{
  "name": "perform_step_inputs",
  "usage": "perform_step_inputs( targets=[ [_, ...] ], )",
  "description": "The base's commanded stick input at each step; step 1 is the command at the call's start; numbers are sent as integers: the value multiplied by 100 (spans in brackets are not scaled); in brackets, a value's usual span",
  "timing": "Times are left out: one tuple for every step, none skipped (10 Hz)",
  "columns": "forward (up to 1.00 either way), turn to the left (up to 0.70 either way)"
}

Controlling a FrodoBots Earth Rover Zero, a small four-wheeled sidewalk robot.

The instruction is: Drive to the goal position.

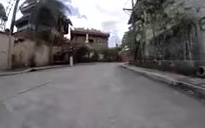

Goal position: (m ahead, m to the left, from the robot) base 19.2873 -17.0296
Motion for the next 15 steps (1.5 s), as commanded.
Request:
perform_step_inputs(
  targets=[
    [100,0],
    [100,0],
    [100,0],
    [100,0],
    [100,0],
    [100,0],
    [100,0],
    [100,0],
    [100,0],
    [100,0],
    [100,0],
    [100,0],
    [100,0],
    [100,0],
    [100,0]
  ],
)
